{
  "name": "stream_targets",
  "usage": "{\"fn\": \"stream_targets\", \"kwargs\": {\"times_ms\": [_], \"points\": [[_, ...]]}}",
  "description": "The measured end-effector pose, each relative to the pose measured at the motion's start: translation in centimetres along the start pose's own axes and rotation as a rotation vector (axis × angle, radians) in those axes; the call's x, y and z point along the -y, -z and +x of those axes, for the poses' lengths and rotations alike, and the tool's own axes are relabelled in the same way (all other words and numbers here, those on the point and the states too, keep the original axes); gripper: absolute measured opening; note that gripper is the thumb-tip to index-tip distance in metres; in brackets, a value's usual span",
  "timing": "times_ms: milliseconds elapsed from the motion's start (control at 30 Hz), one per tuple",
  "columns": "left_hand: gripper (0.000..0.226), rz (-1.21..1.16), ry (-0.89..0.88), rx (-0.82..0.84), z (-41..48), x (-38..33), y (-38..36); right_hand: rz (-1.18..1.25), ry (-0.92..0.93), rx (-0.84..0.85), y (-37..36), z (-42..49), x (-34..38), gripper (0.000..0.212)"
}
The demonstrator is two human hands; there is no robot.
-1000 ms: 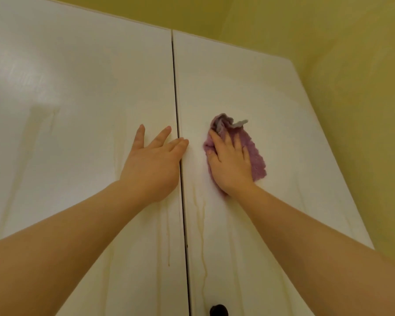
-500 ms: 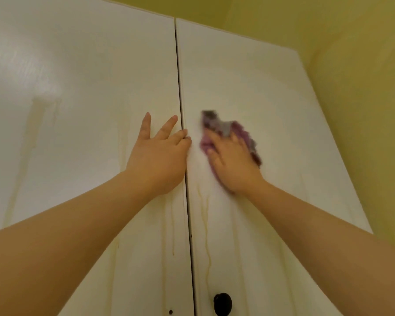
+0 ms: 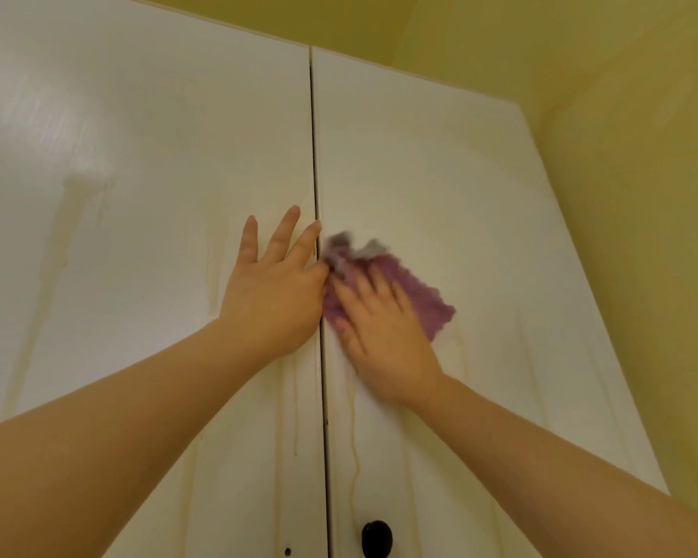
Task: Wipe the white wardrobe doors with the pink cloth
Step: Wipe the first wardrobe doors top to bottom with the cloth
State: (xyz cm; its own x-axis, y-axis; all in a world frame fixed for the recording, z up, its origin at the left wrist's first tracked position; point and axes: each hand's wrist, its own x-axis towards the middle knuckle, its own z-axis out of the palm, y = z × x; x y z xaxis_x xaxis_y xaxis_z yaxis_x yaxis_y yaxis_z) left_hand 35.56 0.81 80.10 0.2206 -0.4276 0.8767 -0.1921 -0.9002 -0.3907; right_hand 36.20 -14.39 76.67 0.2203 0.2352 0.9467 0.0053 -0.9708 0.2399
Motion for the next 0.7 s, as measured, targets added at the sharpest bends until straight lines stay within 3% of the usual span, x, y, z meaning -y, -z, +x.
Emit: {"fn": "stream_targets", "kwargs": {"times_ms": [67,100,200,233,367,400,433,533,567,600,700], "points": [[0.051,-0.01,0.013,0.001,-0.1,0.0,-0.1,0.013,0.101,0.077,0.4,-0.8,-1.1,0.061],[0.05,-0.002,0.017,0.001,-0.1,0.0,-0.1,0.033,0.03,0.056,0.7,-0.1,-2.3,0.058],[0.05,0.025,0.036,-0.027,-0.1,-0.2,-0.2,0.052,-0.438,-0.043,1.4,1.7,-4.4,0.05],[0.049,0.036,0.04,-0.047,0.0,-0.4,-0.1,0.042,-0.465,-0.036,1.4,1.6,-3.7,0.051],[0.048,0.035,0.065,-0.091,0.2,-1.8,0.4,0.025,0.048,0.055,0.4,-1.4,-0.7,0.059],[0.049,0.035,0.072,-0.096,0.3,-2.1,0.3,0.039,0.079,0.072,0.5,-1.5,-1.5,0.06],[0.049,0.034,0.077,-0.097,0.3,-2.2,0.3,0.053,0.027,0.052,0.7,-0.9,-2.9,0.059],[0.05,0.009,0.072,-0.099,0.3,-2.7,0.1,0.063,-0.419,-0.032,1.1,0.6,-5.9,0.05],[0.051,0.002,0.053,-0.103,0.3,-2.9,0.1,0.062,-0.475,-0.021,1.1,0.6,-5.5,0.05],[0.052,-0.004,0.02,-0.105,0.3,-3.3,0.1,0.056,-0.433,-0.02,1.1,0.2,-4.6,0.051],[0.053,-0.006,-0.063,-0.097,0.5,-4.3,0.0,0.021,-0.015,0.05,0.3,-2.3,-3.0,0.064]]}}
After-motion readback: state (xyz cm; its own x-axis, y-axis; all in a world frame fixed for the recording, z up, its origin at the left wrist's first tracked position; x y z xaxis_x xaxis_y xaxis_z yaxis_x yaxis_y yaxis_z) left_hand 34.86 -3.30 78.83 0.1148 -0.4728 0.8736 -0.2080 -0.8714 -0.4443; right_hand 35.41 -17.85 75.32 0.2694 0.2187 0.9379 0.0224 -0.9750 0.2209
